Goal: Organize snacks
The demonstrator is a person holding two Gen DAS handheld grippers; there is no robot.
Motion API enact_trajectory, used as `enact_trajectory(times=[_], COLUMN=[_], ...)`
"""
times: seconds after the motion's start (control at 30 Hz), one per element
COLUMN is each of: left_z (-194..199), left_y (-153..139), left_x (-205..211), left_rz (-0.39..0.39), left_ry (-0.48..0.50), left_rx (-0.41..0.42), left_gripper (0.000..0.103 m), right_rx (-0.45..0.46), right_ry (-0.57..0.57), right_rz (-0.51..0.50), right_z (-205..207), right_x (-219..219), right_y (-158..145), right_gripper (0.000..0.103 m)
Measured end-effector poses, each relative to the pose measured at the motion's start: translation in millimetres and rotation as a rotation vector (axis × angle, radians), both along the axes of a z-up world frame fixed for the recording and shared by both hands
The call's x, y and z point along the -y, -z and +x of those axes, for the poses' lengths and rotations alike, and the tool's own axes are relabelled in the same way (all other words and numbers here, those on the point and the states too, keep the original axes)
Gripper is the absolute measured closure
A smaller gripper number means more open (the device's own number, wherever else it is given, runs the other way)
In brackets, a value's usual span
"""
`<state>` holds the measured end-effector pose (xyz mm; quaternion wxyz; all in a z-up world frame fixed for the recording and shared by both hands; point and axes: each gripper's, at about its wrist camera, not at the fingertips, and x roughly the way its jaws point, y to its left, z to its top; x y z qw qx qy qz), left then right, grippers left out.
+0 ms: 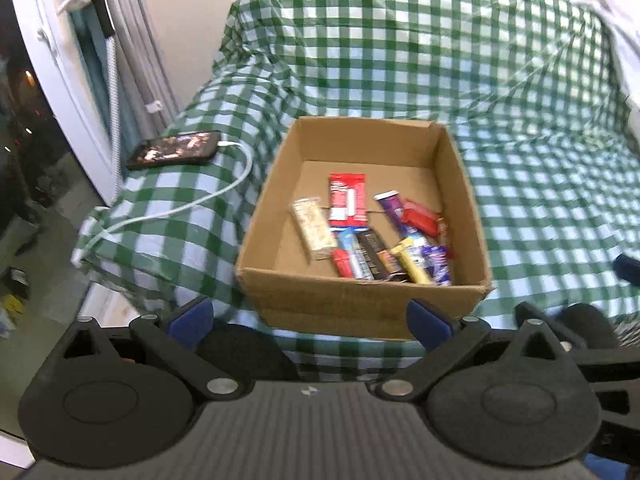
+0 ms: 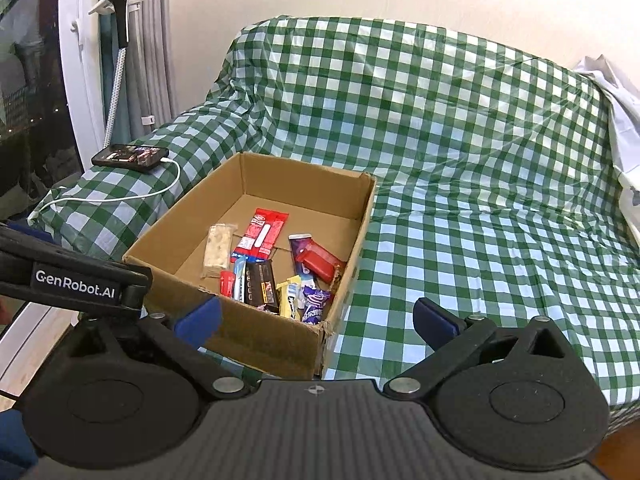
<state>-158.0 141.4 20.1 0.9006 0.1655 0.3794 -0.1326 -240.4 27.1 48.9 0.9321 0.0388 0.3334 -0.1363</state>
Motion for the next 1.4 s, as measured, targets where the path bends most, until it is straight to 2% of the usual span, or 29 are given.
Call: enact_trajectory(times=[1.4], left_z=[-4.6], left_y=[-1.1], left_x=[-5.7], left_rz=[0.005], left_ry=[0.001], left_rx=[-0.007], left_gripper=[0.000], right_rx=[0.018], right_ry=[0.004], right_rz=[-0.006], right_z=[-8.0], right_x=[-3.3], right_y=[-2.5], right_gripper=[0.001])
